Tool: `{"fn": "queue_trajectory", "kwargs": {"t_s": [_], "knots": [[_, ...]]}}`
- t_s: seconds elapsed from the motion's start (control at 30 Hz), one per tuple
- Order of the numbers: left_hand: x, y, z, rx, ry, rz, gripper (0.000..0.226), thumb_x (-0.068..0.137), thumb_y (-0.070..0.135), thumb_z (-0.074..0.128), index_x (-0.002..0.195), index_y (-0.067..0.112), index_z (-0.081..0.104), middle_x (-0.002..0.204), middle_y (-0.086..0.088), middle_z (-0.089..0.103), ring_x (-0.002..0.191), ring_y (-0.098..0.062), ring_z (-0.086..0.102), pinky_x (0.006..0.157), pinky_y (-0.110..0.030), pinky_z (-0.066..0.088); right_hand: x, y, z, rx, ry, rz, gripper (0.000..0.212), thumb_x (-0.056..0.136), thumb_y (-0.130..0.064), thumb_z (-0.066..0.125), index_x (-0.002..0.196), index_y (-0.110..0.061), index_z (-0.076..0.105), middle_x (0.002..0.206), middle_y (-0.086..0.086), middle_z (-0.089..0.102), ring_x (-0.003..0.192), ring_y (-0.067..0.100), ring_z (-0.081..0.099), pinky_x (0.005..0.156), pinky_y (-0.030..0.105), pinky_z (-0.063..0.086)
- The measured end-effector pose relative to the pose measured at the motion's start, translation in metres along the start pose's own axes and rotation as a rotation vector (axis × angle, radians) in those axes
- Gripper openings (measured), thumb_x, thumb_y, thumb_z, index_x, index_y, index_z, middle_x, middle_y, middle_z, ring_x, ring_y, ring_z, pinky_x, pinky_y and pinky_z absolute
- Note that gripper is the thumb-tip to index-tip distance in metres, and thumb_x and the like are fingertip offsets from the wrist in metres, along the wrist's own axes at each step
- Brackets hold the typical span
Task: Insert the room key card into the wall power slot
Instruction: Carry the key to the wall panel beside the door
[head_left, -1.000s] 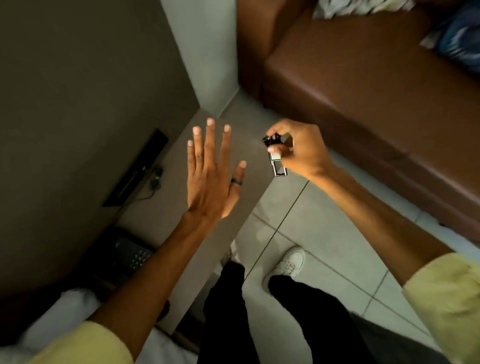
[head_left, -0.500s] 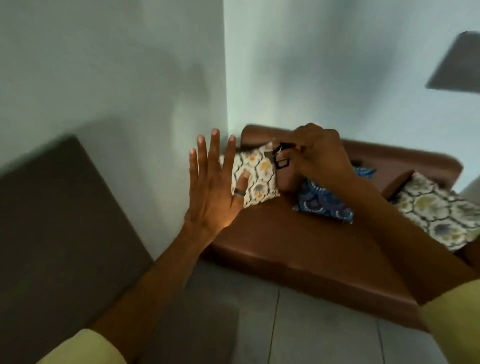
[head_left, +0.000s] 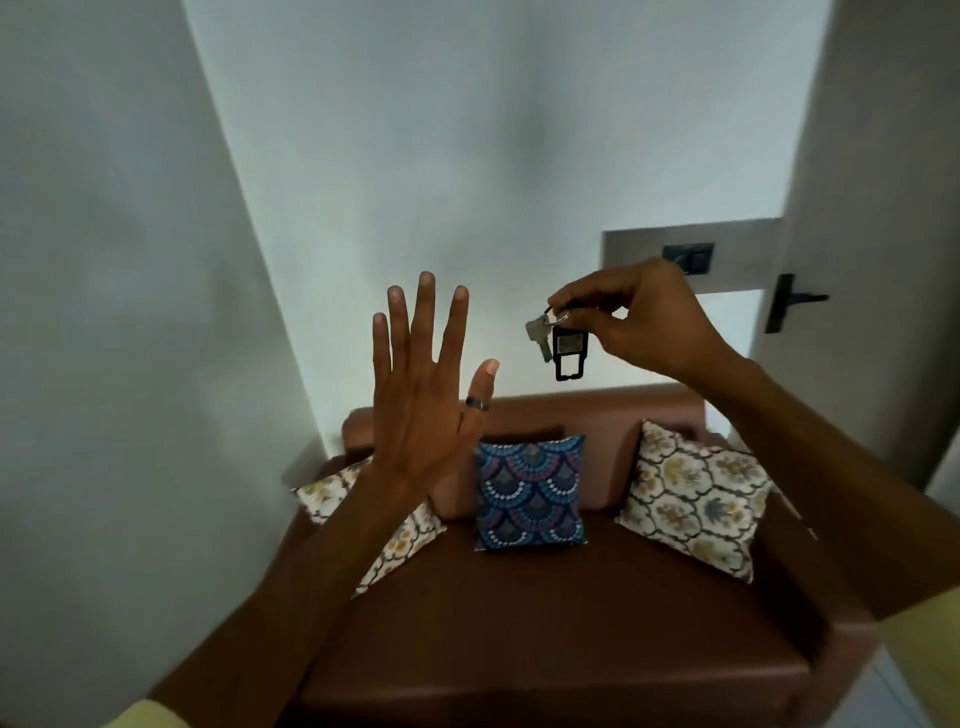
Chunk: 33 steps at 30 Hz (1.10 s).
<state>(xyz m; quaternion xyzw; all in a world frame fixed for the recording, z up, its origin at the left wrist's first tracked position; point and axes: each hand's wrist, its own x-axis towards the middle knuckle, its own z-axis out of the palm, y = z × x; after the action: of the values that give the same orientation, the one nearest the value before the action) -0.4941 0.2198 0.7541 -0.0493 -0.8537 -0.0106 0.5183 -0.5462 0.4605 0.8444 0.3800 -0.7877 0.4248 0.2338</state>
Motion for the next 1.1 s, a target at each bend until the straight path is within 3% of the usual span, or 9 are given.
{"fn": "queue_trajectory", "kwargs": {"t_s": [0.13, 0.3, 0.4, 0.6, 0.7, 0.8, 0.97, 1.1], "knots": [[0.030, 0.080, 0.039, -0.018, 0.011, 0.060, 0.072, 0.114, 0.054, 0.034, 0.174, 0.017, 0.014, 0.181, -0.014, 0.002, 0.168, -0.037, -0.006, 0.137, -0.056, 0.001, -0.016, 0.045, -0.077, -0.084, 0.023, 0.007, 0.017, 0.084, -0.005, 0.080, 0.099, -0.014, 0.081, 0.094, -0.001, 0.079, 0.077, -0.011, 0.069, 0.080, 0.005, 0.054], [0.062, 0.177, 0.083, -0.041, 0.071, 0.072, 0.074, 0.114, 0.055, 0.034, 0.174, 0.019, 0.011, 0.182, -0.012, 0.000, 0.168, -0.035, -0.008, 0.137, -0.055, -0.001, -0.034, 0.099, -0.167, -0.185, 0.103, 0.015, 0.015, 0.084, -0.006, 0.080, 0.097, -0.013, 0.082, 0.095, 0.001, 0.080, 0.081, 0.003, 0.073, 0.081, 0.009, 0.055], [0.079, 0.225, 0.106, -0.054, 0.061, 0.081, 0.074, 0.113, 0.056, 0.032, 0.174, 0.018, 0.012, 0.182, -0.012, 0.000, 0.168, -0.035, -0.008, 0.137, -0.055, -0.001, -0.041, 0.133, -0.213, -0.254, 0.177, -0.006, 0.015, 0.083, -0.008, 0.080, 0.097, -0.013, 0.082, 0.091, -0.006, 0.077, 0.071, -0.013, 0.066, 0.076, -0.003, 0.045], [0.126, 0.299, 0.169, -0.069, 0.112, 0.100, 0.074, 0.113, 0.058, 0.029, 0.174, 0.019, 0.014, 0.182, -0.012, 0.001, 0.168, -0.034, -0.008, 0.137, -0.053, -0.003, -0.044, 0.211, -0.288, -0.352, 0.286, -0.020, 0.015, 0.084, -0.008, 0.079, 0.096, -0.017, 0.082, 0.092, 0.000, 0.081, 0.068, -0.011, 0.059, 0.075, 0.004, 0.047], [0.148, 0.336, 0.211, -0.077, 0.147, 0.101, 0.075, 0.113, 0.055, 0.037, 0.174, 0.017, 0.015, 0.182, -0.013, 0.002, 0.168, -0.036, -0.006, 0.137, -0.052, -0.004, -0.041, 0.254, -0.316, -0.365, 0.304, -0.016, 0.015, 0.083, -0.008, 0.080, 0.094, -0.017, 0.082, 0.090, -0.003, 0.080, 0.066, -0.016, 0.060, 0.071, -0.003, 0.043], [0.170, 0.375, 0.259, -0.110, 0.163, 0.080, 0.075, 0.112, 0.055, 0.037, 0.173, 0.016, 0.017, 0.181, -0.014, 0.003, 0.168, -0.036, -0.005, 0.137, -0.054, -0.002, -0.029, 0.302, -0.349, -0.332, 0.275, 0.001, 0.015, 0.083, -0.007, 0.080, 0.096, -0.016, 0.082, 0.090, -0.006, 0.078, 0.070, -0.022, 0.062, 0.071, -0.006, 0.045], [0.214, 0.435, 0.338, -0.151, 0.154, 0.009, 0.075, 0.111, 0.056, 0.034, 0.172, 0.015, 0.021, 0.181, -0.015, 0.006, 0.168, -0.039, -0.002, 0.137, -0.054, -0.003, 0.009, 0.375, -0.409, -0.256, 0.158, 0.041, 0.016, 0.081, -0.004, 0.082, 0.094, -0.012, 0.082, 0.088, -0.003, 0.080, 0.073, -0.008, 0.072, 0.074, 0.005, 0.056], [0.257, 0.476, 0.400, -0.166, 0.171, 0.005, 0.075, 0.111, 0.057, 0.034, 0.172, 0.015, 0.022, 0.181, -0.015, 0.007, 0.168, -0.037, -0.003, 0.136, -0.056, 0.001, 0.037, 0.438, -0.452, -0.322, 0.081, 0.008, 0.015, 0.085, -0.003, 0.078, 0.093, -0.014, 0.082, 0.086, -0.007, 0.078, 0.066, -0.010, 0.068, 0.064, 0.001, 0.050]]}}
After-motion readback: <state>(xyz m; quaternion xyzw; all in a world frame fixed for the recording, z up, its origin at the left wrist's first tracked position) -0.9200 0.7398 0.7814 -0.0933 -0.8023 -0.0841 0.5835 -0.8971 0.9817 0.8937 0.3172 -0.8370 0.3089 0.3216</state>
